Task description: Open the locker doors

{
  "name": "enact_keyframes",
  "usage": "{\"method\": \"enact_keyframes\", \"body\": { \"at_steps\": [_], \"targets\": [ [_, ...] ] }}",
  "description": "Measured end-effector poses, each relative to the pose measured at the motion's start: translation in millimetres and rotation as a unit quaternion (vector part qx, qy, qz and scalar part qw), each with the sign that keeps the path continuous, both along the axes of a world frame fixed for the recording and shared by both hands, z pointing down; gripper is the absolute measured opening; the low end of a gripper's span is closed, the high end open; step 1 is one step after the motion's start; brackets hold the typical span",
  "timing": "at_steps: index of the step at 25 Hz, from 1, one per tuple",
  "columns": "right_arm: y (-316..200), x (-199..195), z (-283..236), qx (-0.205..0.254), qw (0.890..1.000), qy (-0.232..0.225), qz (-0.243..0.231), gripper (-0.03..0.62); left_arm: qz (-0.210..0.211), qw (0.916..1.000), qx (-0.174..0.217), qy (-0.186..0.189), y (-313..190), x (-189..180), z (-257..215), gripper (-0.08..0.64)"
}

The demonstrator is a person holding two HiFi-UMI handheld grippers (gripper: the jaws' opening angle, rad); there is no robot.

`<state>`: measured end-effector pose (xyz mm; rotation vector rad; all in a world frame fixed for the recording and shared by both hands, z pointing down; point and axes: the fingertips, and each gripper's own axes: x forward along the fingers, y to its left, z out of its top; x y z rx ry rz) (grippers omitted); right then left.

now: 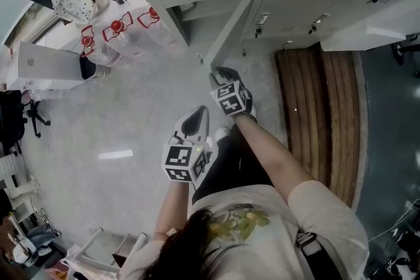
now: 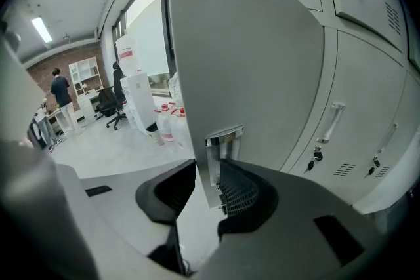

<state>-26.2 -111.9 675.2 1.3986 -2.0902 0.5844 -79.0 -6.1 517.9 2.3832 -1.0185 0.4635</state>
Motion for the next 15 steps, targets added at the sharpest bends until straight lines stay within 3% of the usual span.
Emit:
{"method": "enact_keyframes", "body": {
  "at_steps": [8, 15],
  "targets": [
    [16.3, 14.5, 0.7, -0.009, 1.0, -0.01, -0.009, 0.125, 0.01, 0.9999, -0.003, -0.008, 4.2, 21.9, -4.4, 0.031],
    [31.1, 27.4, 0.4, -0.012, 0.999, -0.02, -0.045, 0.102, -0.016, 0.9997, -0.007, -0.018, 15.5, 39.5, -0.6, 0.031]
  ]
}}
